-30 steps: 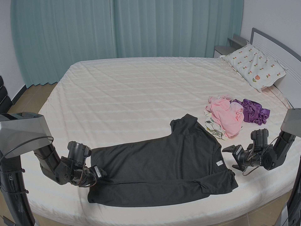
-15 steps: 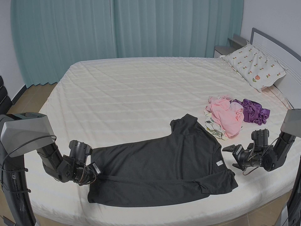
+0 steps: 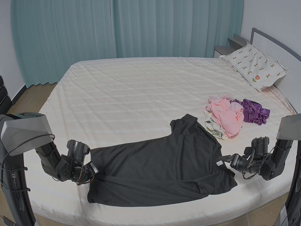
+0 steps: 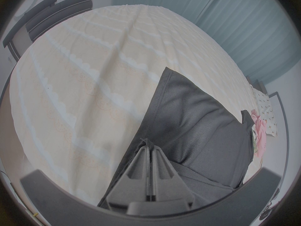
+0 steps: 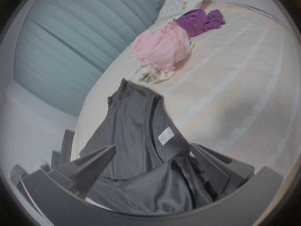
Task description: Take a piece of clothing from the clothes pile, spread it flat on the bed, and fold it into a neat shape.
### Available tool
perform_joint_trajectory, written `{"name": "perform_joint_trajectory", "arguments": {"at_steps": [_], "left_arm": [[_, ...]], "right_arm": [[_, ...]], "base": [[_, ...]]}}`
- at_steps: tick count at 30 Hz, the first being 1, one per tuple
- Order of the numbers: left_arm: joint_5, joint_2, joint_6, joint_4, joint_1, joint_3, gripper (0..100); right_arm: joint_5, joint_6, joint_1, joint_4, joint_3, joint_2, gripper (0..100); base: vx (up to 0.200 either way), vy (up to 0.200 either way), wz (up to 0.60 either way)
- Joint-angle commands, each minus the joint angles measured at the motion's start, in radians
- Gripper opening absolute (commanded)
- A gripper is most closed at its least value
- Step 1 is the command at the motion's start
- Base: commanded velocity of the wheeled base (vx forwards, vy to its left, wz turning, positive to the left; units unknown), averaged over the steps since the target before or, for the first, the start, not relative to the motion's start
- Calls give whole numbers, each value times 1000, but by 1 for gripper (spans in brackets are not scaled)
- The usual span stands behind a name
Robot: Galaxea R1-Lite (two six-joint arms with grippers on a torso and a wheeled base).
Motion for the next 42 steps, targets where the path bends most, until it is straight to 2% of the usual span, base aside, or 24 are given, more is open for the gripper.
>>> {"name": "perform_joint_trajectory", "arguments": {"at_steps": [1, 12, 16, 17, 32, 42], "left_arm": [[0, 4, 0, -1, 1, 0, 0], [0, 4, 0, -1, 1, 0, 0], [0, 4, -2, -1, 1, 0, 0], [0, 4, -2, -1, 1, 0, 0], [0, 4, -7, -1, 1, 0, 0], [3, -4, -13, -3, 2, 5, 0]], "right_arm": [[23, -84, -26, 5, -19, 77, 100], [31, -193, -15, 64, -33, 84, 100], [31, -197, -15, 62, -31, 84, 100], [31, -197, -15, 62, -31, 84, 0], [32, -207, -26, 41, -11, 72, 0], [32, -181, -51, -68, -20, 63, 0]], "base": [[0, 0, 0], [0, 0, 0], [0, 0, 0], [0, 0, 0], [0, 0, 0], [0, 0, 0]]}}
